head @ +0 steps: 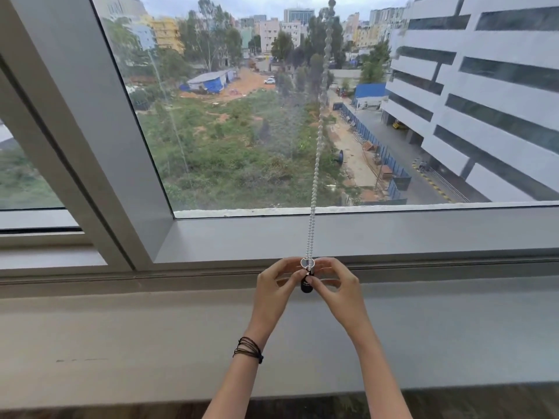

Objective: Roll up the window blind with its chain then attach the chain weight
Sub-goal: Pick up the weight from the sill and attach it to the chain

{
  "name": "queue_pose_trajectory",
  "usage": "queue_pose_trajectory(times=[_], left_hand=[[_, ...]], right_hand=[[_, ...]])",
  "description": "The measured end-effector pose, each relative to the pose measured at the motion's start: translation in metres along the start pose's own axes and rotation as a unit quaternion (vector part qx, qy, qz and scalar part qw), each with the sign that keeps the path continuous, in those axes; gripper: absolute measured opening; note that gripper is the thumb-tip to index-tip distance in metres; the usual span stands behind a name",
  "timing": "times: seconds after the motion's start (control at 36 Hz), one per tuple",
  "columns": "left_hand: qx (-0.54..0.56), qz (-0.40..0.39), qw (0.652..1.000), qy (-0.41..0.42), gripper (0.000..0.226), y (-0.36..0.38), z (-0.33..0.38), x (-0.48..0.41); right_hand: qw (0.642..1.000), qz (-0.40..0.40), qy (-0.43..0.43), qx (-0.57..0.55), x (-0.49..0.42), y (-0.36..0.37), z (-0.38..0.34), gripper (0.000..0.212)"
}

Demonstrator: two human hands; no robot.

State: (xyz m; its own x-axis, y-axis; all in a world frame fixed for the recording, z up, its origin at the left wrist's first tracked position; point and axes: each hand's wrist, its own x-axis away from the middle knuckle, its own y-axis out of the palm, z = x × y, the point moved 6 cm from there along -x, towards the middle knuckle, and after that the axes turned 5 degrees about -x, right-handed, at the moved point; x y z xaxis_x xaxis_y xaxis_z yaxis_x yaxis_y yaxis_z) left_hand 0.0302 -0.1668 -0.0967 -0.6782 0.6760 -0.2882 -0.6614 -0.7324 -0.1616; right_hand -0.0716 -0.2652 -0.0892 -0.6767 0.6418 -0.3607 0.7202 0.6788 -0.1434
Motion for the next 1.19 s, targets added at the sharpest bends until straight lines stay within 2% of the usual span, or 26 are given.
queue_pose_trajectory(times=[0.25, 1.19], left_hand=[[0.001, 0.050, 0.999, 0.004, 0.017, -0.008, -0.007, 0.011], [-0.023, 0.024, 0.999, -0.007, 0.017, -0.014, -0.019, 0.018]], right_hand=[[1.000, -0.013, 0.009, -0.006, 0.004, 0.005, 0.003, 0.021], [1.000, -0.016, 0.020, 0.004, 0.010, 0.014, 0.011, 0.024]])
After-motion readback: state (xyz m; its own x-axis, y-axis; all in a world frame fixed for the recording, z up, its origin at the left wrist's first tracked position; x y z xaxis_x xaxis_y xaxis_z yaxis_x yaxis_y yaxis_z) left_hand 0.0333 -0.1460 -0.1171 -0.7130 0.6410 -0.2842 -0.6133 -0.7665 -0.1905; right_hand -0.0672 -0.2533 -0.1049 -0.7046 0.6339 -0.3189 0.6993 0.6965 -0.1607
